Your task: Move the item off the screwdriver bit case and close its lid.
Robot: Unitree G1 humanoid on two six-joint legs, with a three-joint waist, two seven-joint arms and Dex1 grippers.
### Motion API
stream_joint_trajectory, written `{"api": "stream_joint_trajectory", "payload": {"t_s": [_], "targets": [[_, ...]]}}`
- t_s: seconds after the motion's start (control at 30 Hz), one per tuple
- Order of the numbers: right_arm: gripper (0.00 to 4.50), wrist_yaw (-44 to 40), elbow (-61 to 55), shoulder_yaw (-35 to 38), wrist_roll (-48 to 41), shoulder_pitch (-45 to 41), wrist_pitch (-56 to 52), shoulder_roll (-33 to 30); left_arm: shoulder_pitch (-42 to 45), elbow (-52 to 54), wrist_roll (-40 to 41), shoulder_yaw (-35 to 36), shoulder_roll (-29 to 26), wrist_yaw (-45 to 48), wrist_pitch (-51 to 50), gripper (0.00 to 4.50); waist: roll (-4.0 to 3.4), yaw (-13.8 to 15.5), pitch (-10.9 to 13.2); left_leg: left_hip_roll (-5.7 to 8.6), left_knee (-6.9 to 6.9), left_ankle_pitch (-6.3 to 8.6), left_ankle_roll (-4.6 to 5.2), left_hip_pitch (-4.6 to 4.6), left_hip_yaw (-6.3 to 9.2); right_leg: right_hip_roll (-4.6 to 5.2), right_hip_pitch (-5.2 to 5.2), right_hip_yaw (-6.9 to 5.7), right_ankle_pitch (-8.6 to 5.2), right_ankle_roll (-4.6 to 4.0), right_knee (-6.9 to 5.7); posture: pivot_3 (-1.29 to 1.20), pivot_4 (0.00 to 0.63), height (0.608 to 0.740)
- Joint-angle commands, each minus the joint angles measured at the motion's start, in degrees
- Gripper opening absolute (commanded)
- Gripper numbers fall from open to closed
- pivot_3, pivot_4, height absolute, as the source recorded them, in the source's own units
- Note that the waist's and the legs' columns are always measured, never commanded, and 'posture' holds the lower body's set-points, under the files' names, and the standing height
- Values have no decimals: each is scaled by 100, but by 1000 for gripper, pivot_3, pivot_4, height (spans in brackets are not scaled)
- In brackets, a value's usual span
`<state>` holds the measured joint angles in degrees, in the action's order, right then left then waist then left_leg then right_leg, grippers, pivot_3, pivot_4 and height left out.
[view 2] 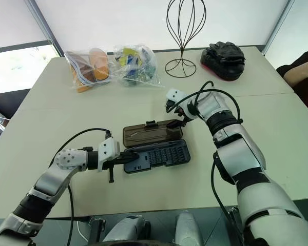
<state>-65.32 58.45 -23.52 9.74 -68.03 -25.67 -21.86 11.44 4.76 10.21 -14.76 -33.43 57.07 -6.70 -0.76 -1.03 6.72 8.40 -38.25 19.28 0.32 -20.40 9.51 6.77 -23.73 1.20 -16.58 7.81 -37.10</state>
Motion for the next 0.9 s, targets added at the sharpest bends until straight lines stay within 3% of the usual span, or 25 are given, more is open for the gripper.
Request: {"api": "stream_joint_trajectory", "payload": {"t_s": [0.03, 0.07, 0.3, 0.53, 0.73, 0.9], "targets": [[3907, -164, 679, 6, 142, -307, 228, 207, -230, -198, -316, -256, 43, -136, -175, 0, -1, -12, -1, 0, 0, 0, 0, 1, 0, 0, 0, 0, 0, 0, 0, 0, 150, 740], [3636, -230, 900, -16, 202, -296, 272, 255, -256, -182, -322, -258, 76, -188, -177, 0, -1, -14, -2, 0, 0, 0, -1, 3, 0, -1, 1, 0, 0, 0, 0, 0, 150, 740], [79, -473, 1601, -173, 655, -116, 784, 334, -493, 26, -366, -226, 168, -466, -239, 0, -2, 0, -32, 0, 6, 0, -1, 26, 4, -1, 21, 0, 0, 0, 0, 0, 150, 740], [28, -537, 1585, 35, 682, -54, 831, 357, -618, 144, -315, -121, 56, -532, -268, 0, -7, -6, -75, -3, 23, 1, -1, 55, 8, -4, 41, 2, -1, -2, 0, 0, 150, 740], [28, 606, 1180, 411, 601, -129, 1505, 184, -460, -13, -298, -126, 37, -458, -239, 0, -4, -16, -78, -4, 26, 1, -2, 83, 5, -5, 58, 3, -1, -2, 4, 0, 150, 740], [28, 903, -288, 982, 282, -11, 1117, -148, -431, -95, -276, -114, -16, -368, -180, 0, -7, -5, -63, -5, 23, -11, -21, 86, -5, -7, 69, 12, -1, -2, 4, 0, 150, 740]]}}
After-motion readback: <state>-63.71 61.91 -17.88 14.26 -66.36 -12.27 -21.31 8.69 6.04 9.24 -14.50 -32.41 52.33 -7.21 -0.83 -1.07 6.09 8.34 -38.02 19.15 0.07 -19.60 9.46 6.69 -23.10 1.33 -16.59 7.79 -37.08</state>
